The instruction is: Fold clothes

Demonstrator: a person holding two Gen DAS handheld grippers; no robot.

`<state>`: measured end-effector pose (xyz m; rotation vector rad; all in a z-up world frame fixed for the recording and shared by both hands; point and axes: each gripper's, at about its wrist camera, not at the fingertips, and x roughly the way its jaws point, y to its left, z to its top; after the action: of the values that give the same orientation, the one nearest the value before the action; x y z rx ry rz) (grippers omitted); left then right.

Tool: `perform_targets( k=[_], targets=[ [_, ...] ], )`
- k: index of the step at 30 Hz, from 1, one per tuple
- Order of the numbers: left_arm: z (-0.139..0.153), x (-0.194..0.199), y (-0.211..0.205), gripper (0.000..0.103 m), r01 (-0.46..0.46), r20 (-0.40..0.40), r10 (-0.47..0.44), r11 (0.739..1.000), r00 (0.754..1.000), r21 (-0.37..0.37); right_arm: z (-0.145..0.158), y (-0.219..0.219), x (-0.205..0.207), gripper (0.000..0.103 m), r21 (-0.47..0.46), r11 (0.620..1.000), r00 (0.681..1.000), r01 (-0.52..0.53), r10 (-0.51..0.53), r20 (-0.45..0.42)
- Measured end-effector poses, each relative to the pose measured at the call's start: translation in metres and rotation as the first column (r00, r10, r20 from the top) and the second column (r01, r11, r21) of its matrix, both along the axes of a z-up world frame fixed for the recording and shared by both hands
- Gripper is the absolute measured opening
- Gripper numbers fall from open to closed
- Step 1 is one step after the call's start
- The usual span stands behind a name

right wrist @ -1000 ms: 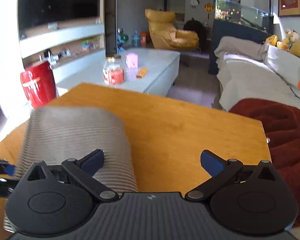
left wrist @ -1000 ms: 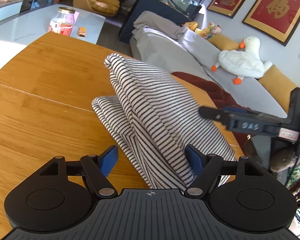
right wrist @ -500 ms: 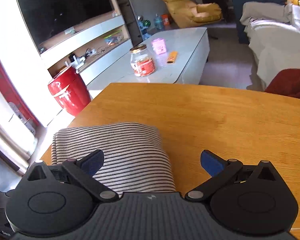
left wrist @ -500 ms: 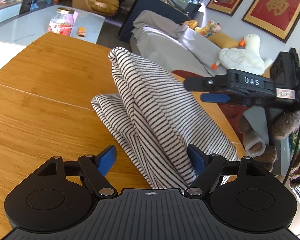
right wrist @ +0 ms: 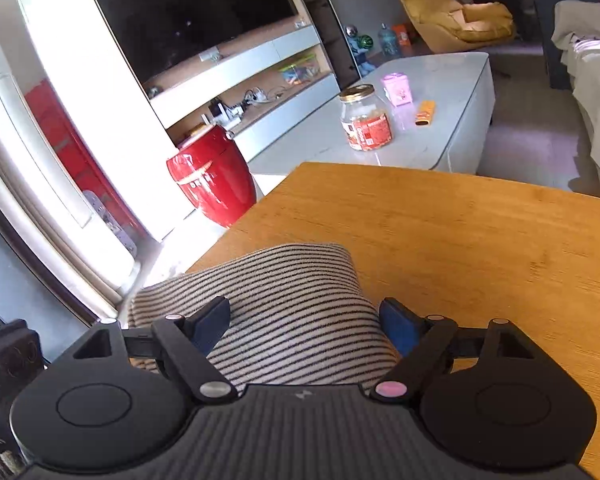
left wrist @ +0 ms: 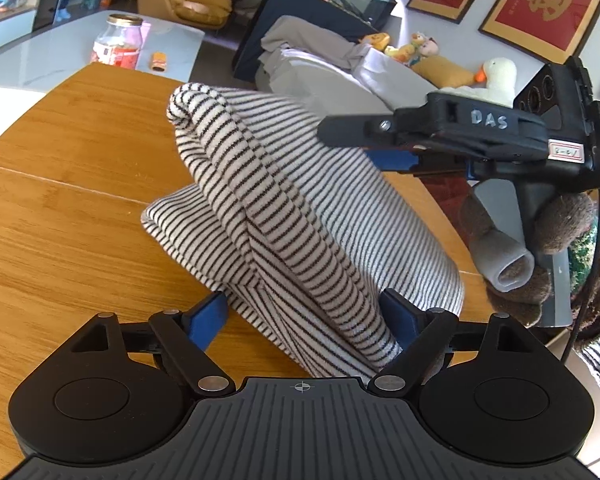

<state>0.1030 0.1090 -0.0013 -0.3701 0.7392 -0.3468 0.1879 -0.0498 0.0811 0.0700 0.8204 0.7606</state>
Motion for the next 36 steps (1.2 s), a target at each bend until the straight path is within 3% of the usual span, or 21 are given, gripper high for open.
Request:
perform_targets(
  k=[2, 4, 14, 18, 22, 23, 24, 26, 31, 35, 36],
  targets=[
    [0.001, 0.001, -0.001, 0.088, -0.001, 0.002, 0.001, 1.000, 1.000, 0.002, -0.011, 0.009, 0.001, 0.086, -0.109, 0.994, 1.000, 0.022, -0.020, 0.022],
    [0.001, 0.001, -0.002, 0.088, -0.002, 0.003, 0.002, 1.000, 1.000, 0.004, -0.014, 0.012, -0.002, 0.092, -0.134, 0.990, 0.998, 0.038, -0.031, 0.051],
    [0.015, -0.003, 0.006, 0.083, -0.014, 0.044, 0.015, 1.000, 0.999, -0.013, -0.014, -0.009, -0.015, 0.099, -0.113, 0.988, 0.994, 0.102, -0.096, 0.057],
    [0.032, 0.002, 0.024, 0.083, -0.072, 0.098, 0.078, 0.996, 0.992, -0.058, -0.013, -0.024, -0.036, 0.099, -0.115, 0.983, 0.986, 0.146, -0.135, 0.100],
    [0.037, 0.031, 0.035, 0.083, -0.134, 0.078, 0.140, 0.988, 0.987, -0.078, -0.016, -0.034, -0.059, 0.100, -0.123, 0.978, 0.979, 0.169, -0.152, 0.136],
    [0.036, 0.041, 0.037, 0.080, -0.140, 0.062, 0.145, 0.987, 0.987, -0.080, -0.018, -0.035, -0.063, 0.101, -0.120, 0.978, 0.979, 0.170, -0.154, 0.131],
    [0.035, 0.050, 0.038, 0.065, -0.145, 0.043, 0.149, 0.986, 0.988, -0.083, -0.021, -0.036, -0.067, 0.102, -0.115, 0.978, 0.980, 0.171, -0.157, 0.122],
    [0.040, 0.061, 0.041, 0.054, -0.137, 0.037, 0.142, 0.984, 0.989, -0.114, -0.027, -0.038, -0.071, 0.102, -0.098, 0.978, 0.979, 0.184, -0.174, 0.102],
    [0.051, 0.058, 0.058, 0.048, -0.097, 0.055, 0.116, 0.957, 0.992, -0.273, -0.028, -0.045, -0.073, 0.103, -0.092, 0.978, 0.978, 0.188, -0.178, 0.108],
    [0.030, 0.059, 0.055, 0.043, -0.165, 0.000, 0.166, 0.982, 0.986, -0.097, -0.014, -0.036, -0.081, 0.103, -0.160, 0.969, 0.961, 0.187, -0.148, 0.232],
    [0.023, 0.060, 0.057, 0.043, -0.176, -0.017, 0.175, 0.980, 0.984, -0.094, -0.008, -0.032, -0.086, 0.103, -0.172, 0.968, 0.953, 0.184, -0.133, 0.271]
  ],
)
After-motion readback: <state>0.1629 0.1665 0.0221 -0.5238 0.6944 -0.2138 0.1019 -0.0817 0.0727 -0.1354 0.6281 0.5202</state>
